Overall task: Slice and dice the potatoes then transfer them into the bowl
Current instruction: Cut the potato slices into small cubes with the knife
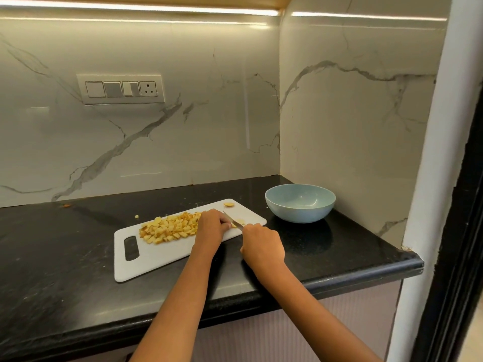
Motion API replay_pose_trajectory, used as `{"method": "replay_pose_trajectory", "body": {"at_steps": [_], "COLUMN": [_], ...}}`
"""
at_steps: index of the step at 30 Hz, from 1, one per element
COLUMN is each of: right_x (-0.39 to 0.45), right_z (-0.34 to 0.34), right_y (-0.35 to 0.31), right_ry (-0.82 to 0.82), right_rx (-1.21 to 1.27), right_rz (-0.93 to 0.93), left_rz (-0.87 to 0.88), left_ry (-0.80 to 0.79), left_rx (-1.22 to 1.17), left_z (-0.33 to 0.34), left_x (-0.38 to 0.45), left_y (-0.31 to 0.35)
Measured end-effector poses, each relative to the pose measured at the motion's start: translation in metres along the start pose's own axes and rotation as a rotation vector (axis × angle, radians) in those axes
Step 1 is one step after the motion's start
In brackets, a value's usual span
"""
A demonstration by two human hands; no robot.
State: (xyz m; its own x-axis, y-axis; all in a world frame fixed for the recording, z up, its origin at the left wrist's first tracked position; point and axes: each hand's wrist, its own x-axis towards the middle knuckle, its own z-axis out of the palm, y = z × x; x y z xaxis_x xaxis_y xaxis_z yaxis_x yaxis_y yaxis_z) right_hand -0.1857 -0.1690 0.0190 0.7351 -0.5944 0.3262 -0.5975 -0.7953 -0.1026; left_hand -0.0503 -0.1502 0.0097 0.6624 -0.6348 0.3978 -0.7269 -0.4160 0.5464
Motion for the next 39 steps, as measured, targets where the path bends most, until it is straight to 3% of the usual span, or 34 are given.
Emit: {"method": "replay_pose_trajectory", "body": {"at_steps": [6,10,18,26,33,35,39], "right_x": [0.011,0.019,0.019,0.017,0.024,0.026,0.027], "right_z": [-0.001,-0.003,-0.006,0.004,0.009,0.011,0.011], "right_y": [-0.003,0.003,0.014,0.018,0.022,0.023,0.024], "right_ry": [0.014,-0.035,-0.077,0.027,0.027,0.025,0.041], "right_rx": [-0.084,-0.07,-0.009,0.147,0.228,0.245,0.255], "right_rz": [-0.076,-0.092,-0.056,0.085,0.139,0.135,0.109], "left_rz": [-0.008,0.022,0.02,-0.029,0.054,0.065,0.094], "left_ry": [-0.066,-0.02,-0.013,0.09,-0.07,0.004,0.226], "left_rx": [0.032,0.03,-0.028,-0.098,0.16,0.163,-0.065], "left_z": [-0.001,0.0,0.004,0.0,0.005,0.006,0.005], "left_x": [0.004,0.002,0.005,0.008,0.009,0.01,0.01], "left_y": [0.001,0.0,-0.001,-0.006,-0.003,-0.004,0.0]}}
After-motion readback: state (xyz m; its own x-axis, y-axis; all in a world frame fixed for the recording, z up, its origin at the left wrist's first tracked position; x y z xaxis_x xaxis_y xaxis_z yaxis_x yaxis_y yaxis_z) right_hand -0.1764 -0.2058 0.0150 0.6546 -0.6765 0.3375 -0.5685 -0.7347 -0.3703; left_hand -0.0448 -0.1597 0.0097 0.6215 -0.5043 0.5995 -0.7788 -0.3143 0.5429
